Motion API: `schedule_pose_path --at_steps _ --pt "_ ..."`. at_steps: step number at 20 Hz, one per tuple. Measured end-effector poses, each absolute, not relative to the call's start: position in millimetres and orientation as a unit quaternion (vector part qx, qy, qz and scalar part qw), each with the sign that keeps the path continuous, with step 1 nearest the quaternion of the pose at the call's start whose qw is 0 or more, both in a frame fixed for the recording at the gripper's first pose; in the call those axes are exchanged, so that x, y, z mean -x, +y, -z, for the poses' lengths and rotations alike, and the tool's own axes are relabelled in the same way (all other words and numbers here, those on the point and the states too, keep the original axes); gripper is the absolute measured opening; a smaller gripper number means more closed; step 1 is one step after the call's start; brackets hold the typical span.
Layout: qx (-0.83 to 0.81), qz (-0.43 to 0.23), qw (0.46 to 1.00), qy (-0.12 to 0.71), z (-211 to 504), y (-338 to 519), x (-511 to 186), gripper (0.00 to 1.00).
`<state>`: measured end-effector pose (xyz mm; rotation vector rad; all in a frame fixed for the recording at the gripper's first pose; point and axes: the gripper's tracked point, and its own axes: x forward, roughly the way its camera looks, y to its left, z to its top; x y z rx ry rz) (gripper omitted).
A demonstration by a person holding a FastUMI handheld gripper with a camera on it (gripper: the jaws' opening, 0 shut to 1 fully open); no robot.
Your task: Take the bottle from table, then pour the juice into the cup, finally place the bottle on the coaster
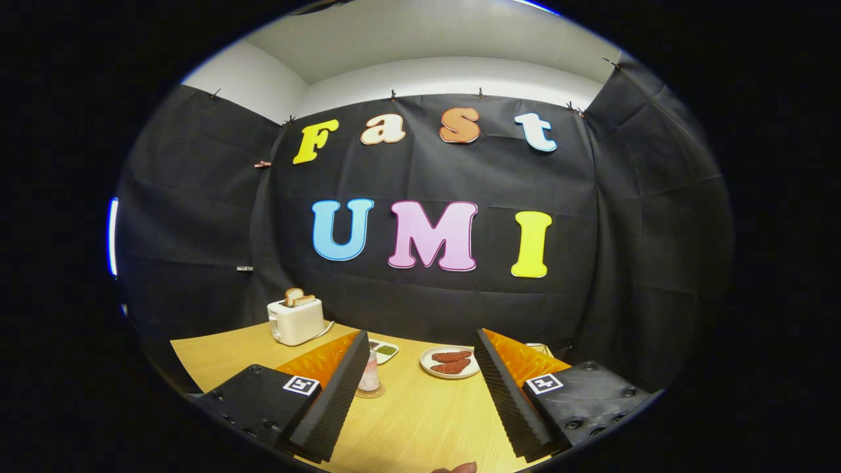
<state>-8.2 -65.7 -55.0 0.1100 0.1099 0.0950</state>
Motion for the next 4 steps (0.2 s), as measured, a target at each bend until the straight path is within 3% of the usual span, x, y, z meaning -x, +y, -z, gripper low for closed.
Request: schedule_pose_path --at_steps 4 --pt "-0.052 -0.04 0.996 0.053 54.8 -77.1 11.1 0.98"
